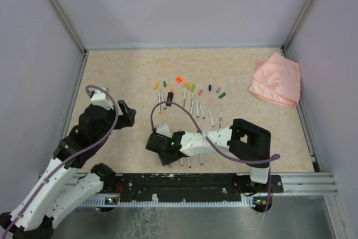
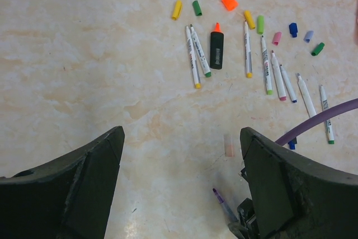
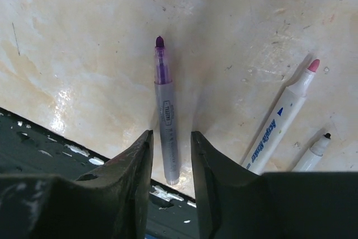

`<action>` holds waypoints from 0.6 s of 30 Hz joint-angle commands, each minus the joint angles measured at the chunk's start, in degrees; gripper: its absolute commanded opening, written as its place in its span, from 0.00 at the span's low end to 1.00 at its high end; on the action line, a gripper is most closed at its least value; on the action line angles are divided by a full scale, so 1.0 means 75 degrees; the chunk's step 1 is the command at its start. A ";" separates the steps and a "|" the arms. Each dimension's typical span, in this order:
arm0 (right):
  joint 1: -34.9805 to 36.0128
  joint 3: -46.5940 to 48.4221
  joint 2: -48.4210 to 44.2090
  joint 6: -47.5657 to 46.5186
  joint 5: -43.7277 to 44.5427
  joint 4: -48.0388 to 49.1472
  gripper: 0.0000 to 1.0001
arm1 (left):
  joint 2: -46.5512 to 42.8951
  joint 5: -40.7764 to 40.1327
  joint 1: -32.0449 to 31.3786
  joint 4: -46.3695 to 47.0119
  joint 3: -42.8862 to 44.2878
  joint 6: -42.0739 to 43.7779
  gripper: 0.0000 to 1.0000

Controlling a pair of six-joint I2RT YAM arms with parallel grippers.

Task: Open the pen caps
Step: Place the pen at the center of the board.

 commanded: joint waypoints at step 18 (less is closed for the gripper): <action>-0.0126 0.0660 -0.2018 -0.1588 0.1382 -0.0028 0.55 | 0.0232 0.0205 0.0012 0.0002 0.0995 -0.0156 0.89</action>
